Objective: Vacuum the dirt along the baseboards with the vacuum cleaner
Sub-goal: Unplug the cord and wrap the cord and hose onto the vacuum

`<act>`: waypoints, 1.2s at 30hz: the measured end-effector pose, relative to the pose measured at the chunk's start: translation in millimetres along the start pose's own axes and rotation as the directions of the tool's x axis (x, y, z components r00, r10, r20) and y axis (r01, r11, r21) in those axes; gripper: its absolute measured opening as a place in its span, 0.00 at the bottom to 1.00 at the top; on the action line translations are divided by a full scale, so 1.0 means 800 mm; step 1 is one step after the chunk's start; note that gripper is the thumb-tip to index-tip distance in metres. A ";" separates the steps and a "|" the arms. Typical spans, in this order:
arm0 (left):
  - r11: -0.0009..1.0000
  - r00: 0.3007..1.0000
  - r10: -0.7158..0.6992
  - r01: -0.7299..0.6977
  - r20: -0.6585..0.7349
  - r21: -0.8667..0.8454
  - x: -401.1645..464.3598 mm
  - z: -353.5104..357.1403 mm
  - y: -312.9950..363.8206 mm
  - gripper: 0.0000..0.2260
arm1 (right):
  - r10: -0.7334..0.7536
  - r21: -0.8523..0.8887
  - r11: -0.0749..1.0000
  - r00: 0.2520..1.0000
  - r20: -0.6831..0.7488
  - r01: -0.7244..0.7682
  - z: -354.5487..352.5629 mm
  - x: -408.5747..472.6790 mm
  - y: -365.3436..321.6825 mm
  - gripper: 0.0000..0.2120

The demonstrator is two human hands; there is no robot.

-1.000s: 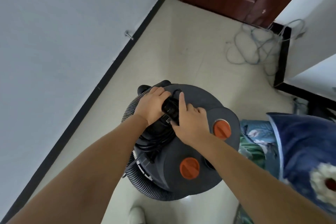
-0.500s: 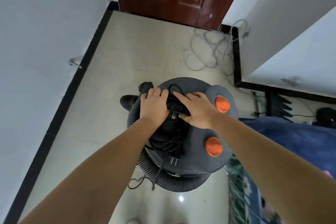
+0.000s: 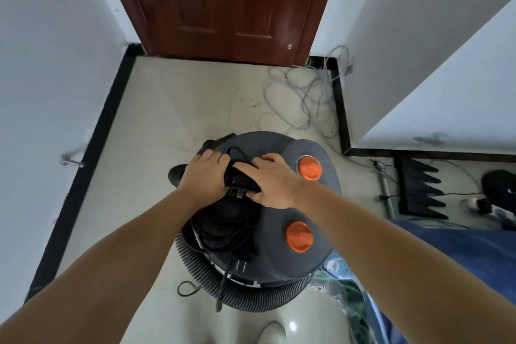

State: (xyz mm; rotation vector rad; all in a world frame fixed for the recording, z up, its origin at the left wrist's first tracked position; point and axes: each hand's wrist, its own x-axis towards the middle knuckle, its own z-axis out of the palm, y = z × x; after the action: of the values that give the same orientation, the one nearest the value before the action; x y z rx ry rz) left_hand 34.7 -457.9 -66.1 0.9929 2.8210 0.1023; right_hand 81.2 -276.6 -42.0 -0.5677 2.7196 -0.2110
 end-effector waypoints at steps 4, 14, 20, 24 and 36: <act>0.994 0.998 -0.037 0.032 -0.048 -0.105 0.048 0.007 0.010 0.21 | 0.002 0.016 1.000 1.000 0.029 -0.003 -0.017 0.016 0.050 0.32; 0.986 1.000 -0.026 0.024 -0.010 -0.166 0.173 -0.011 0.057 0.19 | 0.039 -0.005 0.999 0.994 0.098 -0.038 -0.062 0.024 0.172 0.32; 0.969 0.995 -0.089 0.078 -0.036 -0.235 0.232 -0.007 0.139 0.19 | 0.014 -0.051 0.999 0.989 0.150 -0.006 -0.080 -0.009 0.268 0.32; 0.969 0.996 -0.077 0.066 -0.035 -0.238 0.282 0.001 0.209 0.19 | 0.035 -0.055 0.998 0.983 0.178 -0.025 -0.086 -0.052 0.341 0.32; 0.965 0.999 -0.011 0.002 -0.033 -0.263 0.393 0.013 0.415 0.18 | 0.144 -0.033 0.990 0.966 0.215 -0.140 -0.083 -0.198 0.521 0.34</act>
State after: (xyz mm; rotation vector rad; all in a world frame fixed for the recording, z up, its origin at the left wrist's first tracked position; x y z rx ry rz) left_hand -0.8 -2.3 -75.4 0.9282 2.7453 0.4836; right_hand 42.6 172.3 -20.5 -0.3735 2.5377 -0.0828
